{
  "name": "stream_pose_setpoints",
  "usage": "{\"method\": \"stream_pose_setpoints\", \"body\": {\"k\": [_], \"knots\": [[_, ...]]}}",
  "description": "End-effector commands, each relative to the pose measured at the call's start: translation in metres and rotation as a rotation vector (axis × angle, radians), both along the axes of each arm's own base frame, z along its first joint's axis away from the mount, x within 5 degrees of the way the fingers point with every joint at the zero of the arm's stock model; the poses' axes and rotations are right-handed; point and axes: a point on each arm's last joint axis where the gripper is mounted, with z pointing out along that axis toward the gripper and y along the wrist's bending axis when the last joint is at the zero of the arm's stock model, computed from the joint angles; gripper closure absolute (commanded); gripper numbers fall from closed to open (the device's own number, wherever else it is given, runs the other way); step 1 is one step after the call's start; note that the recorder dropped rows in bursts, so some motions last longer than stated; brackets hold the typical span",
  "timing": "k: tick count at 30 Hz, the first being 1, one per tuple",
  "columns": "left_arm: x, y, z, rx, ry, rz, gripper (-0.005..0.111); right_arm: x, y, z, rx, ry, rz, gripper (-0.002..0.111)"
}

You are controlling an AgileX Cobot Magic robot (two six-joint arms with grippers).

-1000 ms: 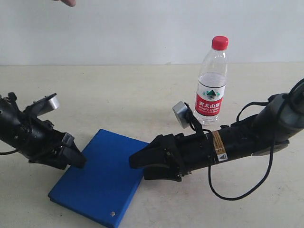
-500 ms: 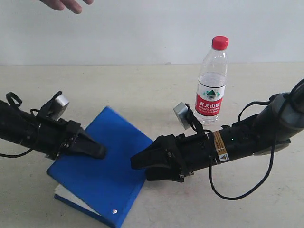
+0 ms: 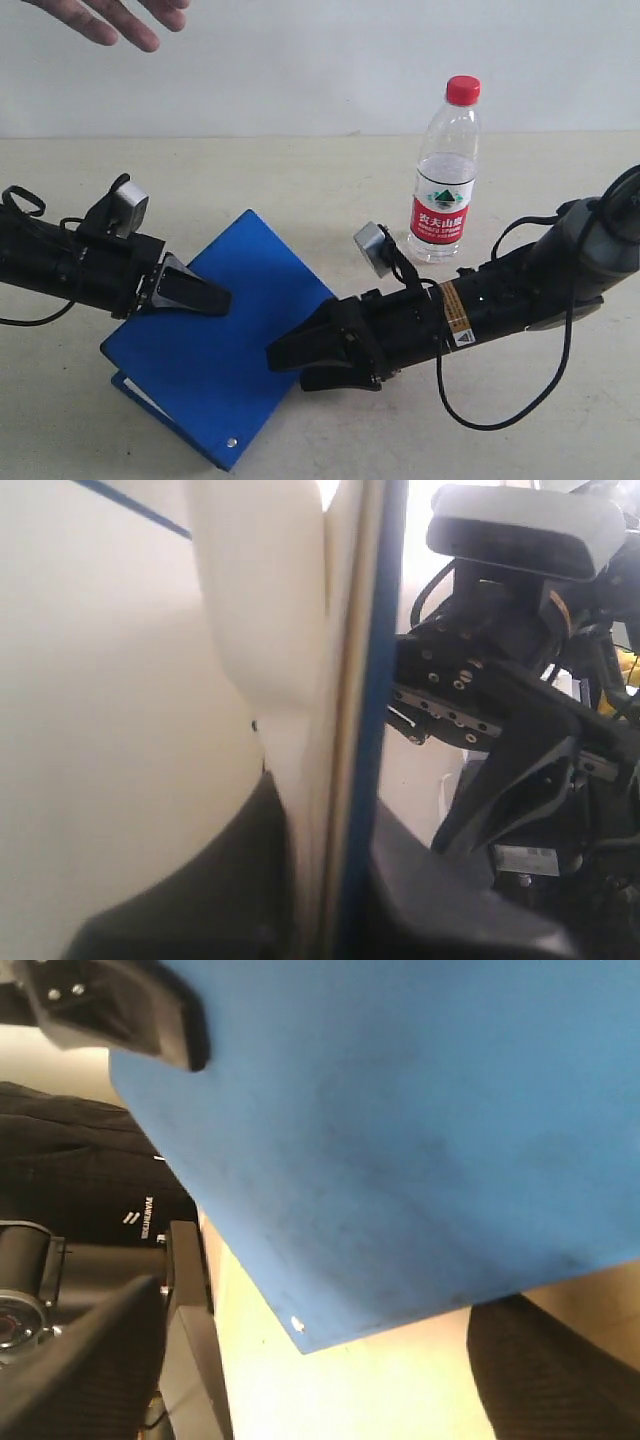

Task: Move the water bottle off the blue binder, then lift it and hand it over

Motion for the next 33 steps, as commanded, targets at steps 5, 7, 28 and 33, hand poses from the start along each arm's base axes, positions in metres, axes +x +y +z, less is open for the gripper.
{"method": "stream_pose_setpoints", "body": {"k": [5,7,28,33], "knots": [[0.002,0.002,0.037,-0.09,-0.078,0.039,0.102,0.0,0.003,0.001,0.024,-0.108,0.029,0.034],[0.001,0.003,0.042,-0.085,-0.088,0.032,0.102,0.001,0.003,0.0,0.013,-0.123,0.024,0.034],[-0.015,-0.019,0.04,-0.102,-0.093,-0.032,0.102,0.01,0.023,0.012,0.138,-0.25,-0.108,0.04],[-0.012,-0.016,0.042,-0.117,-0.107,0.001,0.097,0.006,0.024,0.011,0.131,-0.256,-0.07,0.077]]}}
